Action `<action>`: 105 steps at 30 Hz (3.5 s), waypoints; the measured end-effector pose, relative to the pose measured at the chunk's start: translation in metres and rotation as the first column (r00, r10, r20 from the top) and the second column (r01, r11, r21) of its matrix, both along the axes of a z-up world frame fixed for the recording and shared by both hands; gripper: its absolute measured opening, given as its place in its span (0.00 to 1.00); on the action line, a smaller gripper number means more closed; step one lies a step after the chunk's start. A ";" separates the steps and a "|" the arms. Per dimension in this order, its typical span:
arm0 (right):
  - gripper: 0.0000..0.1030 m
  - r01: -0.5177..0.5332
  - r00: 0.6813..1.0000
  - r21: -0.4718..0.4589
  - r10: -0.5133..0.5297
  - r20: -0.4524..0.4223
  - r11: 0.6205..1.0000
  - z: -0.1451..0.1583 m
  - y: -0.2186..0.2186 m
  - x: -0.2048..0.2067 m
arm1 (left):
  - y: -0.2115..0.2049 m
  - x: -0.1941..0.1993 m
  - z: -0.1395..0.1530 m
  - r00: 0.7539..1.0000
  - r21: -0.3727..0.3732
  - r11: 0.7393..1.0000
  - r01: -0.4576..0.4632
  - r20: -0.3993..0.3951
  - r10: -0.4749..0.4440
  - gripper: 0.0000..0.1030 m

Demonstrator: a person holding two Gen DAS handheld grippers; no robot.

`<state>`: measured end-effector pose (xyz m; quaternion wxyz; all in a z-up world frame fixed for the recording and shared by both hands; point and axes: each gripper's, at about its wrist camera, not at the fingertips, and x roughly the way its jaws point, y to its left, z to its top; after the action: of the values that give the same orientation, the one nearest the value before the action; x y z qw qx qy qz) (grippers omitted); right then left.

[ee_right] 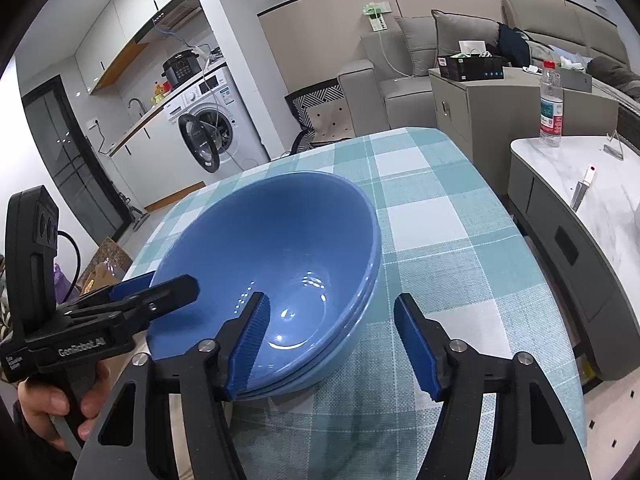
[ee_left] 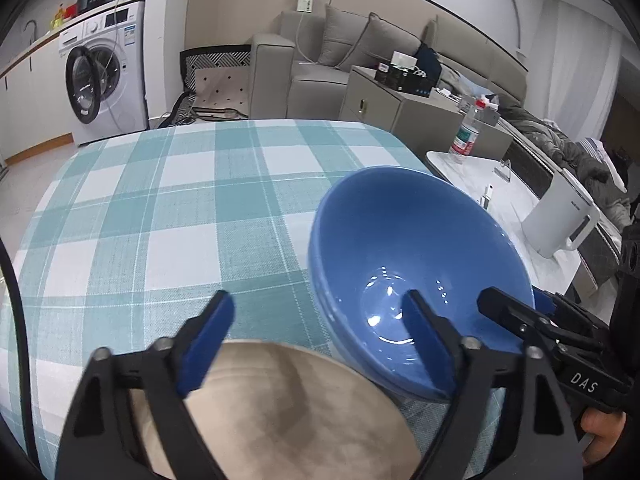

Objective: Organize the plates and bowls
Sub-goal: 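Close both tools on opposite sides of the nested blue bowls' rim, then lift the nested blue bowls with both tools and carry them over the cream plates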

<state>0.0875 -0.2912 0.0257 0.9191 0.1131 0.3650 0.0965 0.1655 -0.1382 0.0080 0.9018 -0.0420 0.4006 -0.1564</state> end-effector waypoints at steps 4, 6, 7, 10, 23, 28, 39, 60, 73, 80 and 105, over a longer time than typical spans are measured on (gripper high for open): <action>0.54 -0.009 1.000 -0.010 0.009 0.009 1.000 0.002 0.003 -0.001 | -0.009 -0.001 0.000 0.999 0.009 0.999 0.038 -0.012 -0.038 0.47; 0.53 -0.015 1.000 -0.018 0.016 0.015 1.000 0.003 0.005 -0.002 | -0.013 -0.002 0.002 0.999 0.013 0.999 0.051 -0.009 -0.051 0.40; 0.53 -0.015 1.000 -0.026 0.015 0.017 1.000 0.003 0.006 -0.002 | -0.015 -0.003 0.003 0.998 0.021 0.998 0.056 -0.008 -0.056 0.38; 0.53 -0.015 1.000 -0.029 0.015 0.018 0.999 0.004 0.007 -0.002 | -0.018 -0.004 0.004 0.999 0.041 0.998 0.049 -0.006 -0.049 0.38; 0.53 -0.012 1.000 -0.032 0.012 0.023 0.999 0.007 0.006 -0.005 | -0.021 -0.009 0.007 0.999 0.068 0.997 0.040 0.002 -0.040 0.38; 0.53 -0.008 0.999 -0.040 0.010 0.038 0.999 0.013 0.007 -0.009 | -0.021 -0.013 0.013 0.999 0.077 0.996 0.036 0.020 -0.037 0.38; 0.53 -0.002 0.999 -0.034 0.004 0.053 0.999 0.016 0.002 -0.011 | -0.025 -0.017 0.022 0.998 0.088 0.995 0.038 0.043 -0.041 0.38; 0.53 0.018 1.000 -0.041 -0.017 0.015 0.999 0.007 -0.003 -0.007 | -0.032 -0.007 0.005 0.997 0.076 0.995 0.071 -0.002 -0.071 0.39; 0.53 0.008 1.000 -0.039 -0.008 0.001 0.999 0.001 -0.007 -0.001 | -0.041 -0.006 0.000 0.997 0.098 0.992 0.076 -0.027 -0.073 0.39; 0.53 0.006 1.000 -0.020 -0.006 -0.006 1.000 0.001 -0.009 -0.001 | -0.041 -0.009 0.001 0.997 0.100 0.992 0.074 -0.023 -0.072 0.38; 0.53 -0.050 0.993 -0.009 0.051 0.106 0.999 0.053 0.016 -0.036 | -0.008 -0.040 0.044 0.996 0.034 0.999 0.008 0.086 -0.011 0.38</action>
<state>0.0516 -0.2754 0.0790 0.9349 0.0956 0.3184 0.1245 0.1254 -0.1465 0.0523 0.9180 -0.0182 0.3643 -0.1555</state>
